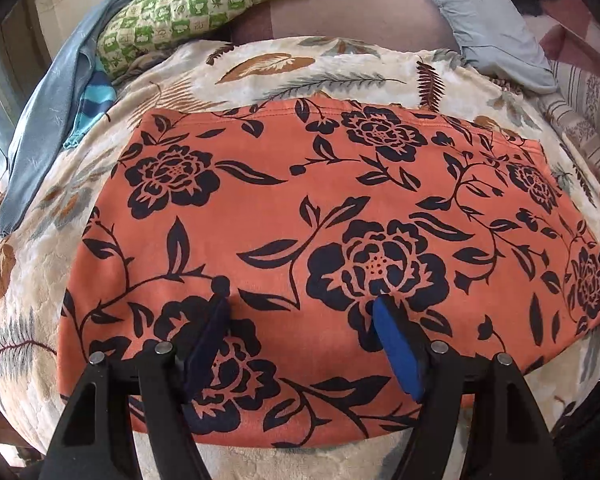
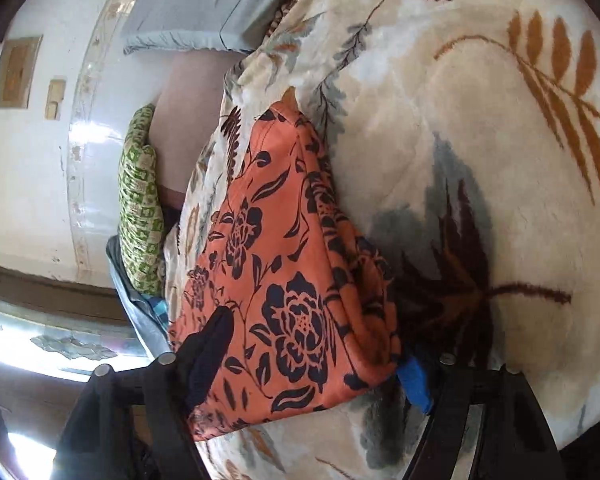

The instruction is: Fold small clothes

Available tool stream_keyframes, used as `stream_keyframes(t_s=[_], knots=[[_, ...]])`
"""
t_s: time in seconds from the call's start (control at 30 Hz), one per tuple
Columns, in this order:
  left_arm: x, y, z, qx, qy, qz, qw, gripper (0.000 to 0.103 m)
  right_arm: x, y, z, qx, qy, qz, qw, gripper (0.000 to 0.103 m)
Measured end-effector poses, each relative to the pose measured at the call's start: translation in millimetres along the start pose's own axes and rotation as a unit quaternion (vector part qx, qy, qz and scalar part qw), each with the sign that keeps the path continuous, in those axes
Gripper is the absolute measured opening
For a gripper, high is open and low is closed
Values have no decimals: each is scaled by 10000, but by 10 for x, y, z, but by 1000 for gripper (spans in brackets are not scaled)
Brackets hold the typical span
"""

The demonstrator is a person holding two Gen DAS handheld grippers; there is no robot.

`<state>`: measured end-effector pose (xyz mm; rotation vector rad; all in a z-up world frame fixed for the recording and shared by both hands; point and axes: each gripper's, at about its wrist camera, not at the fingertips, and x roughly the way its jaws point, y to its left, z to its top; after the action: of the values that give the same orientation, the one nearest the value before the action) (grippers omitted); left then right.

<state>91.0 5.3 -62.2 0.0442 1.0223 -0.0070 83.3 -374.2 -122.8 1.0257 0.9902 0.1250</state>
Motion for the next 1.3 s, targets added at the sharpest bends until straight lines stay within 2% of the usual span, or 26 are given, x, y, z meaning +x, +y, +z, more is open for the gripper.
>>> stream_keyframes(t_s=[0.07,0.13,0.2,0.27,0.3,0.37,0.4,0.43,0.47,0.53,0.57,0.63,0.7,0.73,0.8,0.87,0.93,1.03,1.1,1.17,1.2,1.23,1.27,1.3], knots=[[-80,-9,38,-12,15,49,10000,76,-24,18,14,-53,-11,-186,9998,53],[-253,29,73,-199,-336,-34,9992,76,-90,112,7,-334,-99,-273,9990,41],[-301,20,97,-248,-444,-63,9987,76,-107,174,-3,-565,-140,-394,9975,41],[-120,-62,97,-89,-62,-239,9997,76,-24,178,-9,-636,-62,-529,9965,44],[49,-151,66,164,268,-124,9994,77,22,143,-10,-530,2,-512,9973,48],[58,-284,44,592,-7,231,9980,80,70,144,-8,-609,51,-540,9967,51],[21,-286,73,572,57,226,9981,78,62,199,-8,-732,42,-606,9955,48],[-21,-258,104,447,65,107,9989,76,43,284,-13,-928,20,-640,9936,29],[-48,-235,125,364,40,2,9993,76,10,391,-23,-1163,-66,-785,9901,16],[-3,-220,127,441,119,-17,9990,76,-53,615,-24,-1505,-216,-900,9843,15],[17,-186,117,421,147,-67,9990,76,-87,739,-31,-1641,-297,-924,9817,15],[-67,-29,102,65,98,-246,9996,76,-147,1056,-89,-2021,-447,-895,9742,15],[-274,203,65,-382,-154,-498,9979,76,-165,1424,-211,-2426,-529,-763,9657,15],[-415,337,28,-600,-350,-495,9964,76,-156,1615,-289,-2620,-543,-661,9613,15],[-686,670,-52,-1079,-726,-356,9909,76,-88,2015,-482,-3009,-541,-439,9511,15],[-916,1053,-170,-1598,-1021,-163,9817,76,45,2406,-742,-3328,-403,-109,9421,15],[-1078,1419,-288,-2043,-1182,73,9717,76,252,2768,-1042,-3657,-158,200,9304,15],[-1195,1819,-431,-2383,-1237,468,9621,76,682,3164,-1549,-4001,316,552,9143,15],[-1197,1998,-535,-2542,-1202,618,9577,76,1112,3265,-1864,-4025,743,619,9103,15],[-1138,2120,-642,-2646,-1011,701,9565,76,1735,3202,-2139,-3973,1459,396,9051,19],[-1099,2160,-668,-2709,-916,705,9556,76,2063,3099,-2265,-3925,1804,160,9017,24],[-1077,2190,-688,-2779,-889,703,9539,76,2309,2976,-2364,-3875,2066,5,8984,37],[-1077,2200,-707,-2813,-889,695,9530,76,2345,2901,-2388,-3805,2010,148,9025,38],[-1067,2201,-694,-2823,-917,682,9525,76,2244,2882,-2349,-3660,1905,508,9095,43]])
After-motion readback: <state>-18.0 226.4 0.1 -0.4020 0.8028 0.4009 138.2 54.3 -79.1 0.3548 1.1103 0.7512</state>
